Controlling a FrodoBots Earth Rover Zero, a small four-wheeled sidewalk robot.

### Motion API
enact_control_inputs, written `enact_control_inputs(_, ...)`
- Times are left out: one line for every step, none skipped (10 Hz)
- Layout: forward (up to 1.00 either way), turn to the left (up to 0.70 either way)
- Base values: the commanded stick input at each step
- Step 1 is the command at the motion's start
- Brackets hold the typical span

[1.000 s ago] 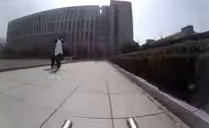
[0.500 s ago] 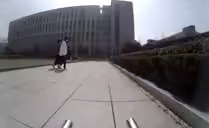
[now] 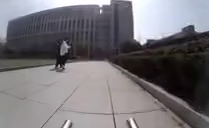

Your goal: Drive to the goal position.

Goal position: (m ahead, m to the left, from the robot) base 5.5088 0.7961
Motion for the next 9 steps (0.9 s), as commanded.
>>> enact_control_inputs(0.7,0.01)
enact_control_inputs(0.7,0.01)
enact_control_inputs(0.7,-0.03)
enact_control_inputs(0.7,-0.27)
enact_control_inputs(0.7,-0.27)
enact_control_inputs(0.7,-0.26)
enact_control_inputs(0.7,-0.25)
enact_control_inputs(0.7,-0.23)
enact_control_inputs(0.7,-0.19)
